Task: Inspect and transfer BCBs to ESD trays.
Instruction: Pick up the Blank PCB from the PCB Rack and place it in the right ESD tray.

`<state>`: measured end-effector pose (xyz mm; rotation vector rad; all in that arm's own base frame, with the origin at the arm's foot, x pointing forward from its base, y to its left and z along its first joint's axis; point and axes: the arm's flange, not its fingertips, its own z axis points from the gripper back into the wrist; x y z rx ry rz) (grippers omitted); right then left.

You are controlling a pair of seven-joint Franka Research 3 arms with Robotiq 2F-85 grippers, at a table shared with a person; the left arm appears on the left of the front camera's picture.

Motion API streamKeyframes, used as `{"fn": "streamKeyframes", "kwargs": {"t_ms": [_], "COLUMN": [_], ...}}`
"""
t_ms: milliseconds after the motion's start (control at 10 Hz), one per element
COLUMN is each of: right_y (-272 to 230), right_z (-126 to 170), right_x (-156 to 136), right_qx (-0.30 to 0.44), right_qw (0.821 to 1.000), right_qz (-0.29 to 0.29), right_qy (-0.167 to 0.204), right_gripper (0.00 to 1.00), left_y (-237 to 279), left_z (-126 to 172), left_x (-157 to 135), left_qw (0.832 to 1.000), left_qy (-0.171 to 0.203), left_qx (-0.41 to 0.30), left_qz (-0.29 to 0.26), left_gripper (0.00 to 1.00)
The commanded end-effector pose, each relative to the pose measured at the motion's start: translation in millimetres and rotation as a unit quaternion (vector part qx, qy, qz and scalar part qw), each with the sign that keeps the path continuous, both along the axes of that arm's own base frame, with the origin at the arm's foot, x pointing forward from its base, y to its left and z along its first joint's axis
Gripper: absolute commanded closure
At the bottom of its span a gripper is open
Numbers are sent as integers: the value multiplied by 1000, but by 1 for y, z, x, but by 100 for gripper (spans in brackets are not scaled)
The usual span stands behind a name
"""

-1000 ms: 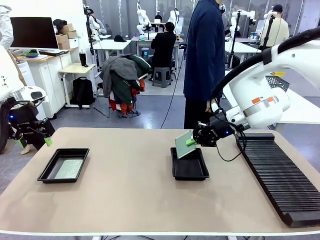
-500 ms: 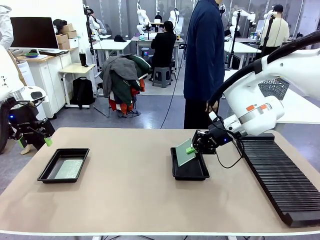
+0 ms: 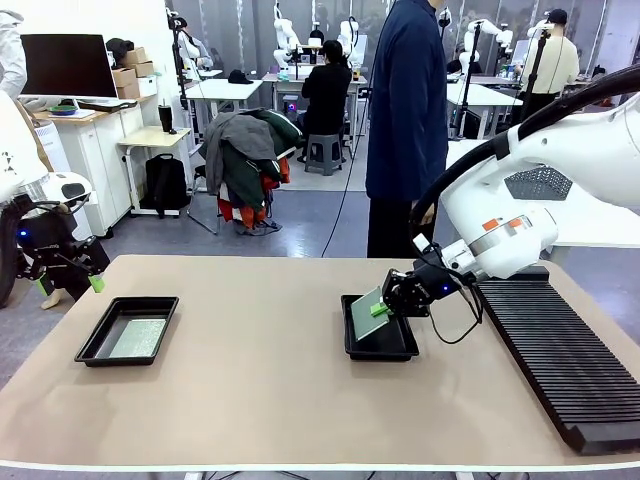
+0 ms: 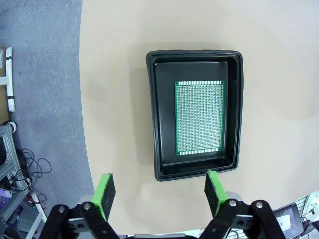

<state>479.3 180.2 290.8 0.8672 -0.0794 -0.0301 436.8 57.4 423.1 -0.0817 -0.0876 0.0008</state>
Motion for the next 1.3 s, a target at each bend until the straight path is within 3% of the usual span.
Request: {"fn": "streamKeyframes", "kwargs": {"t_ms": [0, 700, 1200], "right_y": [8, 12, 5], "right_z": [-5, -16, -14], "right_x": [1, 2, -1], "right_qx": [-13, -42, -22], "right_qw": [1000, 999, 1000], "right_qz": [-6, -17, -6], "right_qy": [-9, 3, -1], "right_gripper": [98, 98, 98], "left_y": [1, 1, 1], "left_z": [-1, -1, -1], "left_x": [0, 0, 0], "left_qw": [1000, 1000, 1000], "left_qy": [-1, -1, -1], "left_qx": [-6, -6, -6], "left_qz": [-7, -7, -7], "left_gripper": [4, 4, 4]}}
